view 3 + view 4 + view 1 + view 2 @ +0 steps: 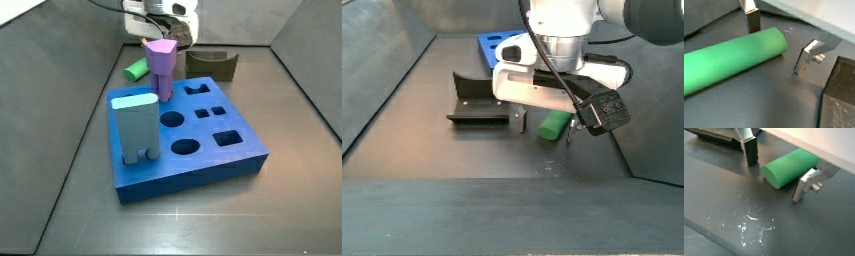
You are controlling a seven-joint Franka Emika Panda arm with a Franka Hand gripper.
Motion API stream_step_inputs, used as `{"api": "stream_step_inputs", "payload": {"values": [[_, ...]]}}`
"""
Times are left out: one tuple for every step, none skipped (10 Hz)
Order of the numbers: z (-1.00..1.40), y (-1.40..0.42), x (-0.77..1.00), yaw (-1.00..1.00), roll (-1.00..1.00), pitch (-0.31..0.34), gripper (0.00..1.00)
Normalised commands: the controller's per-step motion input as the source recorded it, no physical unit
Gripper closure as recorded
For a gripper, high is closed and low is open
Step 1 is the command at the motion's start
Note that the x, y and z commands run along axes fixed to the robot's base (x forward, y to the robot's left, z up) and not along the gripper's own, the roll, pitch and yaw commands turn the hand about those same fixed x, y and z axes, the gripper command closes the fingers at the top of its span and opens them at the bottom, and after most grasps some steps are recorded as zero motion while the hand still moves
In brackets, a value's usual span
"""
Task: Pick up the oval object. Move up. Place the oval object on the fixture. Regrasp the oval object. Move to above the board. Insert the oval object.
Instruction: Pick up the oval object.
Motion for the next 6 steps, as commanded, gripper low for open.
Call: {"api": "stream_step_inputs", "payload": {"values": [[-0.08,-0.03,-0.54,-0.28,-0.08,-0.081,0.0],[0.0,-0.25,-0.54,-0.34,-0.02,-0.124,0.0],[0.06,-0.46,-0.39,-0.32,0.0,-0.119,0.0],[0.11,-0.01,0.0,0.0,0.0,-0.027,0.0],[0.0,0.0,0.0,0.0,0.0,0.0,1.0],[0.0,0.0,0.0,0.0,0.0,0.0,1.0]]}}
